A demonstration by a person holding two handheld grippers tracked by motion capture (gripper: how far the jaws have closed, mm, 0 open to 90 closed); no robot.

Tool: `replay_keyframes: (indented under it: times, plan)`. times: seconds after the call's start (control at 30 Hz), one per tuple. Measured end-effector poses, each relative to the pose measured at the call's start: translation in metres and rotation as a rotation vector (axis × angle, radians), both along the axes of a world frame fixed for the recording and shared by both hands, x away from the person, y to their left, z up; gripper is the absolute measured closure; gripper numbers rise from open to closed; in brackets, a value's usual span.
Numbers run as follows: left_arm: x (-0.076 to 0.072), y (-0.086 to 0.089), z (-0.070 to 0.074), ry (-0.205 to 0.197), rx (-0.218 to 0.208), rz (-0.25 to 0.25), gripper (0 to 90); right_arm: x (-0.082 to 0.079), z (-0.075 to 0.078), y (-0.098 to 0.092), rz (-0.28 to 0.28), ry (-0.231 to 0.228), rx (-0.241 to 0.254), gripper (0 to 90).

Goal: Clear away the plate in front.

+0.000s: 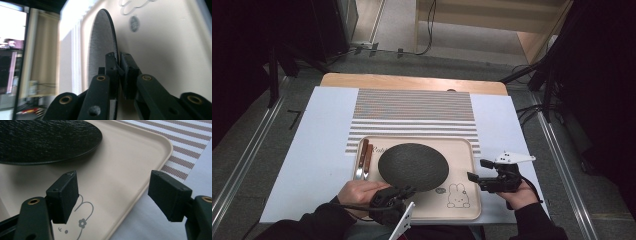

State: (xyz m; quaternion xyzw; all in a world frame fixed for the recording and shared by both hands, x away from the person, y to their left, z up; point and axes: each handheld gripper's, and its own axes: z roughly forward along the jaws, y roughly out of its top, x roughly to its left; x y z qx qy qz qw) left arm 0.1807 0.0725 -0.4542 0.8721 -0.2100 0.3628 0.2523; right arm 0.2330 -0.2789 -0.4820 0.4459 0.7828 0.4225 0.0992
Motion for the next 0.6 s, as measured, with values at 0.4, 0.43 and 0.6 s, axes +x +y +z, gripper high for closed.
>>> replay_keyframes:
  times: [0.4,0.43,0.6]
  plan:
    - [0.005,-0.006,-0.014,0.129,-0.007,-0.095,82.7,0.001,-0.001,0.001,0.005,0.001,-0.002,22.7]
    - [0.006,-0.007,-0.016,0.136,-0.001,-0.099,81.7,0.001,0.000,0.001,0.007,0.001,-0.001,22.7]
    - [0.009,-0.008,-0.023,0.196,0.014,-0.114,78.1,0.001,0.000,0.002,0.009,0.001,-0.001,22.7]
